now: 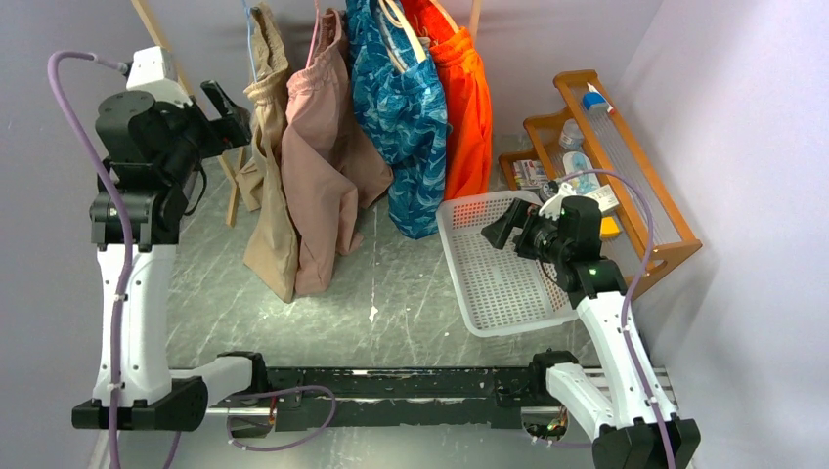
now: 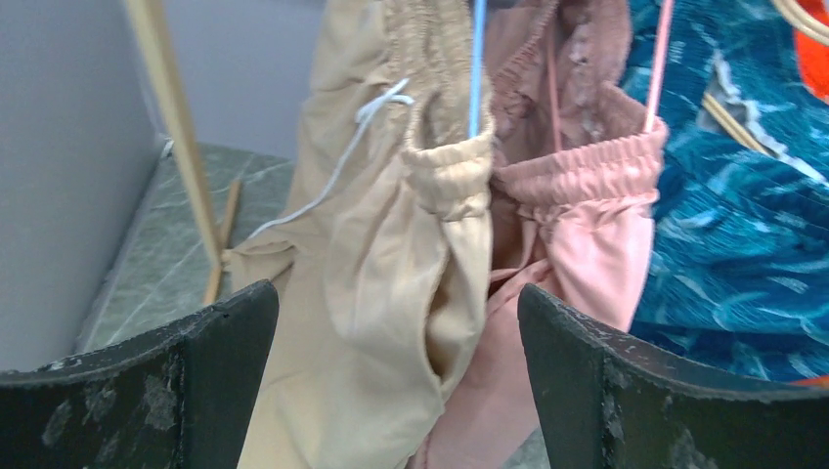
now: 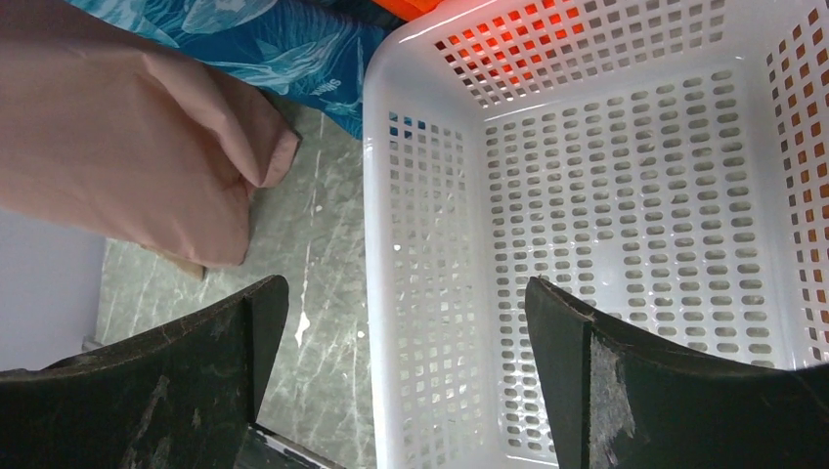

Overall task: Remove the shorts from the hanger
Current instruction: Pick up the hanger from the clothes rod.

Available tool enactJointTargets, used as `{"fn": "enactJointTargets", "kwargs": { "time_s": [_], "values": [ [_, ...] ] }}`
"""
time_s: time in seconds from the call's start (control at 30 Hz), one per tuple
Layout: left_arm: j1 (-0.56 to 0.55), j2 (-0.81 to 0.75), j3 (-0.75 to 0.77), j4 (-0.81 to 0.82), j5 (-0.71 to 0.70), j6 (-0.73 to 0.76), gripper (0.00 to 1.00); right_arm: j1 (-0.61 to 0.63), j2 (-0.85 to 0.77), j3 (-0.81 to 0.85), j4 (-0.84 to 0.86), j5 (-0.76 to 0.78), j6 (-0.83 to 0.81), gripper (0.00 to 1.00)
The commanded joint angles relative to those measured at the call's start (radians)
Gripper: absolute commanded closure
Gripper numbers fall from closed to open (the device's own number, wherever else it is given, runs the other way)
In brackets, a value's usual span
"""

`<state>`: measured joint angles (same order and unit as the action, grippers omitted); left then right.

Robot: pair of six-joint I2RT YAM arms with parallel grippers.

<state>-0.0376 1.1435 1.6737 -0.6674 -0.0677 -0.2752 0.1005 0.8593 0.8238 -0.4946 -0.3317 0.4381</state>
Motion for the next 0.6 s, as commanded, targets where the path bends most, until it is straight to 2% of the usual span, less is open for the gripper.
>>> {"fn": "enactJointTargets", "kwargs": {
  "time_s": [0.0, 0.17, 0.2, 0.27, 0.4, 0.57],
  "values": [
    [0.022, 0.077, 0.065, -0.028, 0.239, 0.002, 0.04, 0.001, 0.024, 0.012, -0.018, 0.006, -0.020, 0.05],
    [0.024, 0.188, 0.126, -0.031, 0.318, -0.009, 0.04, 0.001, 0.051, 0.023, -0.034, 0.001, -0.020, 0.05],
    [0.024, 0.200, 0.126, -0.027, 0.321, -0.011, 0.00, 0.001, 0.052, 0.023, -0.033, 0.000, -0.019, 0.05],
    [0.024, 0.214, 0.114, -0.014, 0.298, -0.020, 0.17, 0.002, 0.052, 0.020, -0.030, 0.002, -0.022, 0.05],
    [0.024, 0.214, 0.059, 0.041, 0.227, -0.026, 0.28, 0.001, 0.060, 0.024, -0.037, 0.010, -0.036, 0.04],
    [0.024, 0.259, 0.063, 0.071, 0.236, 0.009, 0.27, 0.002, 0.084, 0.032, -0.054, 0.022, -0.054, 0.04]
  ]
}}
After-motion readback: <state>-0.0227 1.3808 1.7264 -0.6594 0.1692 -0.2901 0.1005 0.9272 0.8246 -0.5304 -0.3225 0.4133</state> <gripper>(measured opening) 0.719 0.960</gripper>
